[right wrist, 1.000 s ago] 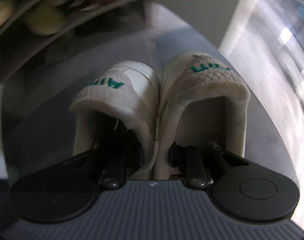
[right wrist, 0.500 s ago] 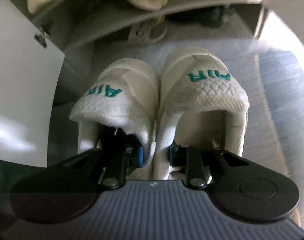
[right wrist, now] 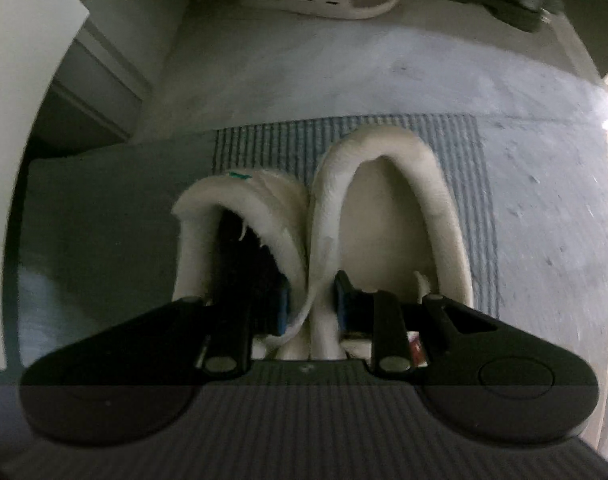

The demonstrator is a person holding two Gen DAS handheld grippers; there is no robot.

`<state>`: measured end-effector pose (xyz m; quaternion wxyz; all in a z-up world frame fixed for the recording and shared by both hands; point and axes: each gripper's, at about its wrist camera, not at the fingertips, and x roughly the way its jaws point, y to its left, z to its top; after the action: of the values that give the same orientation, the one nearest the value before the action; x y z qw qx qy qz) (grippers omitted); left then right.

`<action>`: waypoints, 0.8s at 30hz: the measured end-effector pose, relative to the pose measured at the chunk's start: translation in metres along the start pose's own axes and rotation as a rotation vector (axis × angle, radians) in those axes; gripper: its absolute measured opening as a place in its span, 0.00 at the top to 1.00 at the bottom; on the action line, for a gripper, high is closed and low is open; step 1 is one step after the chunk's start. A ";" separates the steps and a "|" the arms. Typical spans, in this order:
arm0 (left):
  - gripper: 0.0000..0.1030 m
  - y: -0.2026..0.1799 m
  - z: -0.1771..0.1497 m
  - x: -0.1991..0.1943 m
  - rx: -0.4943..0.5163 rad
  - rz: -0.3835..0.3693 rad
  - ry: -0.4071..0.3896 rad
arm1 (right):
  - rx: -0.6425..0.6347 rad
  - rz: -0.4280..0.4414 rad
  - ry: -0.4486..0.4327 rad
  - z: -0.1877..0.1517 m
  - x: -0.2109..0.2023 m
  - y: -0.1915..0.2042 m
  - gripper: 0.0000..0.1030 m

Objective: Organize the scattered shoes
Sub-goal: 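Lift the held sneakers up toward the cabinet with the right gripper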

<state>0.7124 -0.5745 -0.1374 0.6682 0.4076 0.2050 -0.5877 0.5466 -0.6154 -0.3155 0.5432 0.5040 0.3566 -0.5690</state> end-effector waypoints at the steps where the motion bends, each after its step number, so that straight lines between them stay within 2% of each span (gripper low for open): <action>1: 0.02 -0.002 0.000 0.004 0.008 -0.013 0.010 | -0.012 0.007 -0.007 0.007 0.005 0.001 0.84; 4: 0.02 -0.010 0.000 0.021 0.042 -0.142 0.062 | -0.071 0.051 0.013 0.022 0.013 0.003 0.84; 7: 0.01 -0.008 -0.006 0.023 0.028 -0.180 0.038 | -0.122 0.097 0.067 0.026 0.014 -0.006 0.82; 10: 0.01 -0.011 -0.014 0.031 0.019 -0.214 0.041 | -0.127 0.135 0.059 0.035 0.001 -0.015 0.82; 12: 0.01 -0.016 -0.016 0.040 0.009 -0.257 0.069 | -0.113 0.138 0.061 0.041 -0.006 -0.019 0.80; 15: 0.01 -0.023 -0.017 0.054 -0.009 -0.335 0.069 | -0.117 0.180 0.101 0.043 0.003 -0.020 0.61; 16: 0.01 -0.027 -0.019 0.057 0.013 -0.325 0.069 | -0.137 0.177 0.123 0.045 0.015 -0.017 0.44; 17: 0.01 -0.031 -0.021 0.061 0.034 -0.315 0.068 | -0.159 0.162 0.132 0.045 0.022 -0.013 0.31; 21: 0.01 -0.034 -0.032 0.071 0.081 -0.294 0.095 | -0.190 0.131 0.142 0.040 0.037 -0.003 0.31; 24: 0.01 -0.028 -0.062 0.076 0.102 -0.252 0.173 | -0.186 0.085 0.142 0.026 0.044 -0.003 0.31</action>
<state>0.7157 -0.5724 -0.2388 0.5473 0.4611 0.2815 -0.6392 0.5429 -0.6513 -0.3516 0.5846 0.5053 0.4236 -0.4727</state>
